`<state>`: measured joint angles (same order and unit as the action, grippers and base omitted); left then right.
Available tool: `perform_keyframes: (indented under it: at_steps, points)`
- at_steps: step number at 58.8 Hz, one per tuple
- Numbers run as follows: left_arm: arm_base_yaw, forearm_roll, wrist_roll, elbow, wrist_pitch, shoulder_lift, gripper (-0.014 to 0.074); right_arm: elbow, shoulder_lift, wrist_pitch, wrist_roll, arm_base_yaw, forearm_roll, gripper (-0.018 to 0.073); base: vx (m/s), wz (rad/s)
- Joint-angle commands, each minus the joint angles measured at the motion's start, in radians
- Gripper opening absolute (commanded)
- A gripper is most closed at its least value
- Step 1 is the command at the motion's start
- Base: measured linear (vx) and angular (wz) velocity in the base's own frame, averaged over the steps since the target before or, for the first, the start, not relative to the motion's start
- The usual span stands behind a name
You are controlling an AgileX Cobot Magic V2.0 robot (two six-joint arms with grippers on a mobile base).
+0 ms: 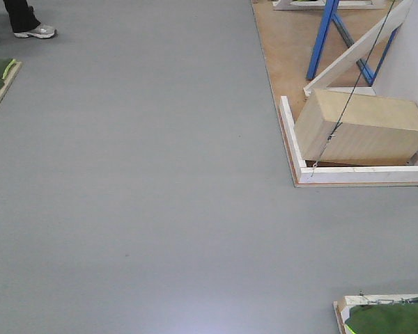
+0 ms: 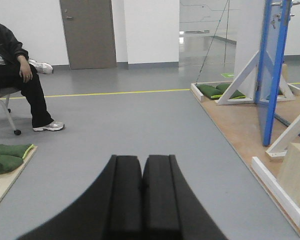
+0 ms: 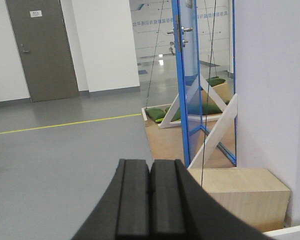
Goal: Move to blue door and open it
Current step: 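Drive the base forward alongside the wooden platform toward the blue door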
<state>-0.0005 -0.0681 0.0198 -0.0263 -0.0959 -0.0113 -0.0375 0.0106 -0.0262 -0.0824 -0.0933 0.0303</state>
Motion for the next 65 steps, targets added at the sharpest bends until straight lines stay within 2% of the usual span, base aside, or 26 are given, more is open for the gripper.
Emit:
perform_keyframes:
  at_steps: [1, 36, 65]
  points:
    - [-0.007, 0.002, 0.007, 0.019, 0.084, -0.014, 0.0073, 0.006, 0.014, 0.081, 0.009, -0.005, 0.011, -0.0001, 0.20, 0.03]
    - [-0.007, 0.002, 0.007, 0.019, 0.084, -0.014, 0.0073, 0.006, 0.014, 0.081, 0.008, -0.005, 0.011, -0.0001, 0.24, 0.00]
    - [-0.007, 0.002, 0.007, 0.019, 0.084, -0.014, 0.0073, 0.006, 0.014, 0.080, 0.008, -0.005, 0.011, -0.0001, 0.40, 0.05]
